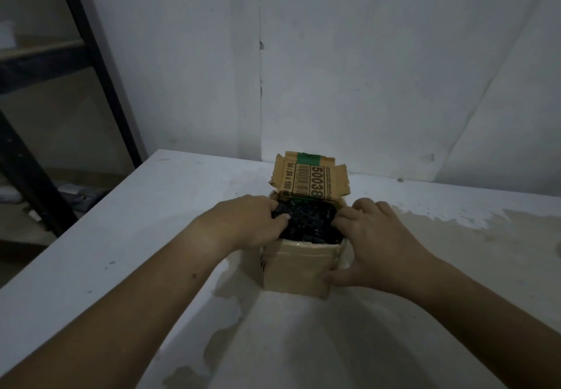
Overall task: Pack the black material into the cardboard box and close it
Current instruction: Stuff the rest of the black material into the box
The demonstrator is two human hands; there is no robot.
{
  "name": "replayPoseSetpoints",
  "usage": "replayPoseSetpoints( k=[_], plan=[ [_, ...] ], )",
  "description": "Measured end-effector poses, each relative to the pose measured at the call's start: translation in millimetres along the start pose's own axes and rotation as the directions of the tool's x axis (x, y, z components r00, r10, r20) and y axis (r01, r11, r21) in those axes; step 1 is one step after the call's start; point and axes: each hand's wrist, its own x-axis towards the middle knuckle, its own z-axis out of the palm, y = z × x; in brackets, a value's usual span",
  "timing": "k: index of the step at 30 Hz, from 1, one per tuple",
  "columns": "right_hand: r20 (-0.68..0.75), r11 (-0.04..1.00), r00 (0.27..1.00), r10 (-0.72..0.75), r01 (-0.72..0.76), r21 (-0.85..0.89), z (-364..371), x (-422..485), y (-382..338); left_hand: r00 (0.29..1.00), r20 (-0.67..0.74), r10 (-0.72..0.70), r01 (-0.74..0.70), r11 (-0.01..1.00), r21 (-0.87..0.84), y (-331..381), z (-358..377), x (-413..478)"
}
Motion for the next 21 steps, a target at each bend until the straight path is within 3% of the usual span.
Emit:
replayPoseSetpoints(
  k=[7, 16, 19, 21],
  plan=[
    [-0.256, 0.991, 0.966, -0.021, 0.055, 0.124, 18.7, -15.1, 0.5, 0.997, -0.026, 0.075, -0.079, 0.978, -0.191, -13.2, -3.6, -9.0],
    [-0.146, 0.994, 0.989, -0.034, 0.049, 0.101, 12.8, -12.3, -0.2, 0.998, 0.006, 0.069, -0.069, 0.997, -0.030, -2.4, -16.7, 8.2],
    [-0.211, 0.931, 0.976, 0.052, 0.029, 0.363, -1.9, -11.7, -1.2, 0.995, 0.014, 0.100, -0.098, 0.990, -0.103, -12.9, -14.5, 4.2],
    [-0.266, 0.800, 0.955, 0.129, 0.059, 0.597, -11.2, -4.1, -3.5, 0.994, -0.034, 0.107, -0.111, 0.974, -0.197, -19.9, -7.7, 1.5]
  ],
)
